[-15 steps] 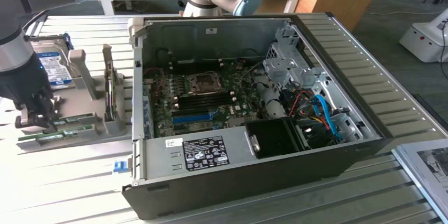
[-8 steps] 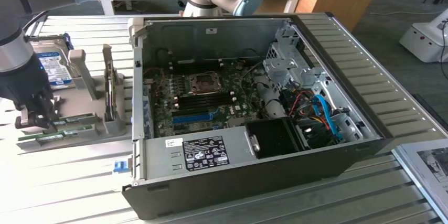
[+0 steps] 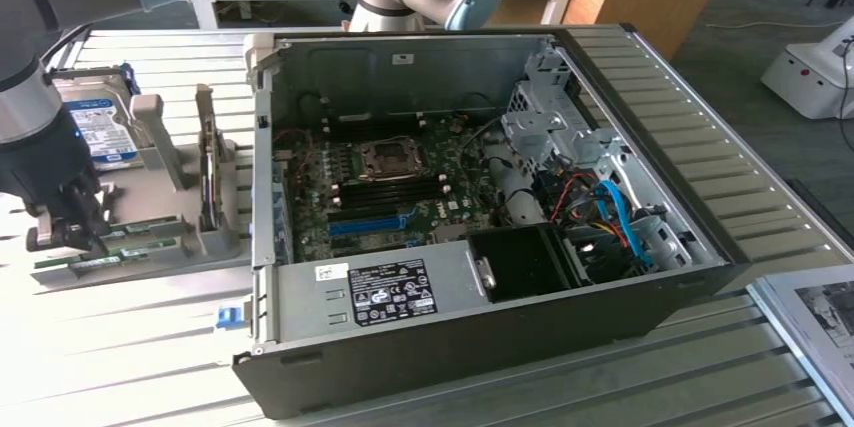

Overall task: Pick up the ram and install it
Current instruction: 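Pick up the ram and move it above insertion slot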

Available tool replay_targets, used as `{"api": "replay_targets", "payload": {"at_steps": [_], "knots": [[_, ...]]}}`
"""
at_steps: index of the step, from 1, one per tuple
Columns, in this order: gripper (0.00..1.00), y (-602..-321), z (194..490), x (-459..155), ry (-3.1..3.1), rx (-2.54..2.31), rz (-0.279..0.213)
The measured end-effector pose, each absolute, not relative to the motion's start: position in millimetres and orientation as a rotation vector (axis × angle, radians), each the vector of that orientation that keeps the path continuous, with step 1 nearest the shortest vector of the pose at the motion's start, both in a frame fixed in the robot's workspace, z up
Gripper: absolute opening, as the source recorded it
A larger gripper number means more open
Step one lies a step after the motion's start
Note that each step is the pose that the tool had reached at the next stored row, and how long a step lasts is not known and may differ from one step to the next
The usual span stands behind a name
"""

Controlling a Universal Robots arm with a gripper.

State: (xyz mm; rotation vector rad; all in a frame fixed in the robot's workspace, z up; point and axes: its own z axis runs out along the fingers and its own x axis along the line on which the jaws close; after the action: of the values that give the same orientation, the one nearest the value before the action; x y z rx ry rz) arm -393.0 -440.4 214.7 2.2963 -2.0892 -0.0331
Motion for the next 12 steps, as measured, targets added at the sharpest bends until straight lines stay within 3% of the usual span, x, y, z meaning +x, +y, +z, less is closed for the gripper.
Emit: {"api": "replay_targets", "payload": {"at_steps": [12], "knots": [[0.36,-440.5,214.7,-385.1,-2.089,2.296,-0.033]]}}
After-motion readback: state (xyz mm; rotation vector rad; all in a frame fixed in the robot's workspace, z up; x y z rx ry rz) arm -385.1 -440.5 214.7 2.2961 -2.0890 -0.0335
